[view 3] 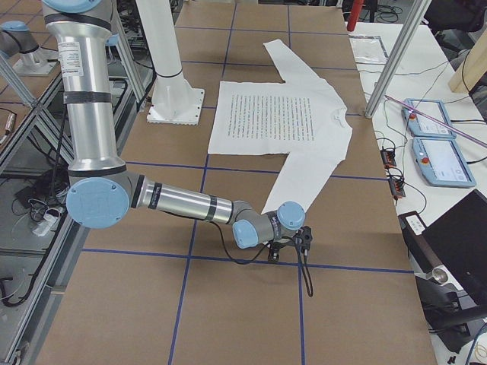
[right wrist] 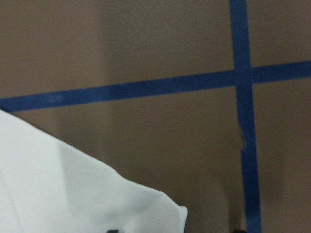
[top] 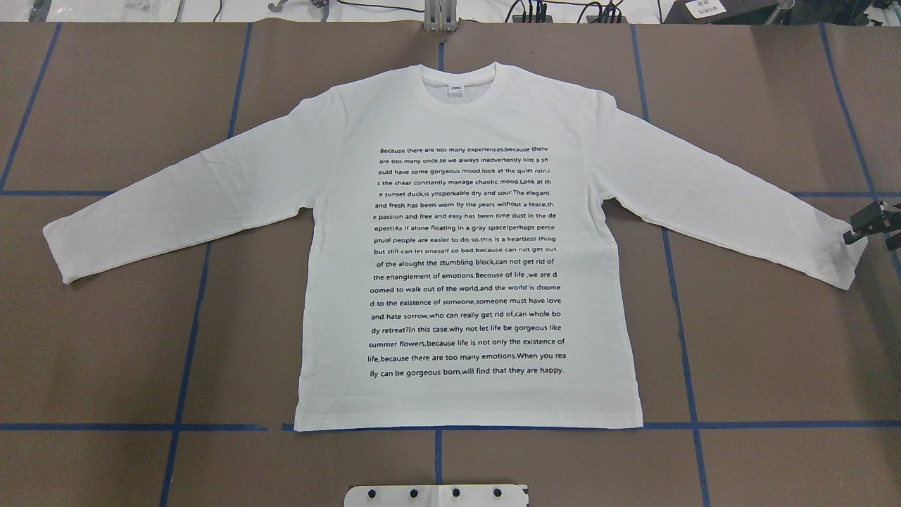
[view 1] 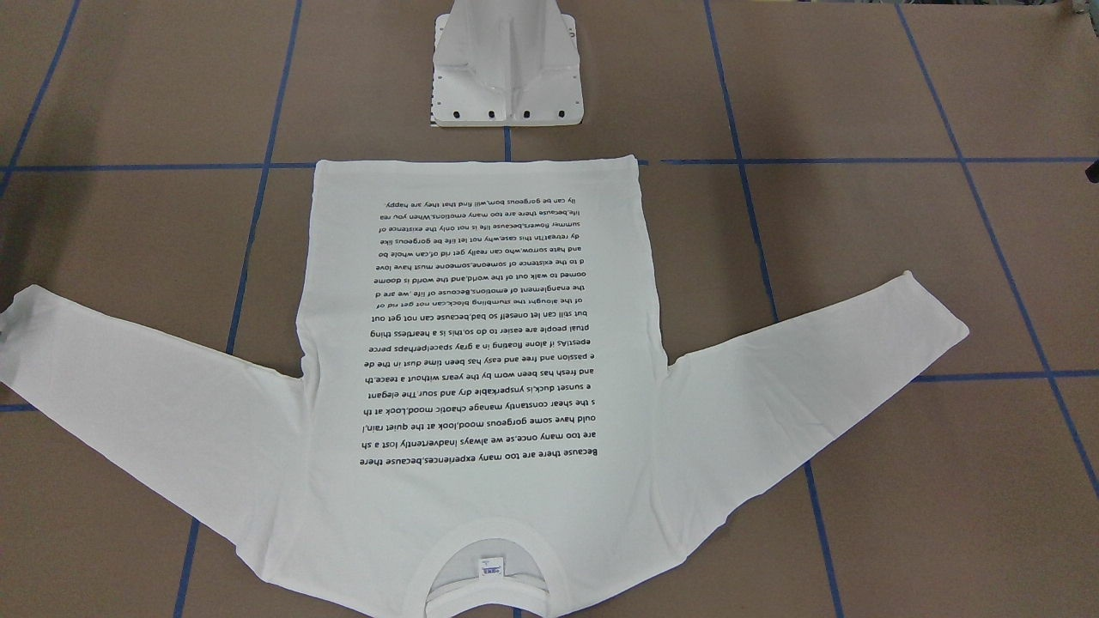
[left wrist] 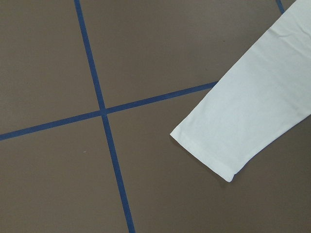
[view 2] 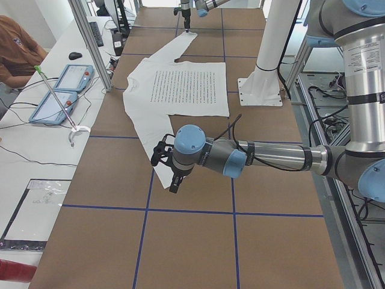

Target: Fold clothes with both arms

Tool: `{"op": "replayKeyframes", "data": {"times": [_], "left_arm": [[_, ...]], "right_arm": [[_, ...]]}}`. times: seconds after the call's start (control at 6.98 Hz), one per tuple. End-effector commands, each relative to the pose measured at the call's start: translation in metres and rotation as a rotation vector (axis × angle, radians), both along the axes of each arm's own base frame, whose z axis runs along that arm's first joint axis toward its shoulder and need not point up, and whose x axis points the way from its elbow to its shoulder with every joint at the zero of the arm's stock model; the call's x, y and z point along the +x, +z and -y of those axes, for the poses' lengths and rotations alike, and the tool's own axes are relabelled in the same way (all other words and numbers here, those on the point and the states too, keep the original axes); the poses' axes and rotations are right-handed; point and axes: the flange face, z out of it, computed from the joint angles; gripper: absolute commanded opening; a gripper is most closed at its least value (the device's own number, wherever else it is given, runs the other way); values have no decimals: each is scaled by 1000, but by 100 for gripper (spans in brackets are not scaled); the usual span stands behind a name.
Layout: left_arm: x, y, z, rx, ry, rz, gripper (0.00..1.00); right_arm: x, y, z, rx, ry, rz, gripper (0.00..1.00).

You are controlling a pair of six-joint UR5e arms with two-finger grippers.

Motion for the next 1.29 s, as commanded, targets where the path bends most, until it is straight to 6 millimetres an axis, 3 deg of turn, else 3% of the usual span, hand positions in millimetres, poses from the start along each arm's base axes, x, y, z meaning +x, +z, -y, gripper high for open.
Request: {"op": "replayKeyframes", "data": {"times": [0.0,0.29,0.86,1.15], "left_arm": [[0,0,0,2,1,0,100],[0,0,0,2,1,0,100],[0,0,0,2,1,0,100],[0,-3,0,5,0,0,100]], "right_arm": [[-1,0,0,0,-2,0,63],[-2,0,0,-3,-3,1,4],[-6,-20,8,10,10,26,0],[-9,-86,11,45,41,114,0]]}}
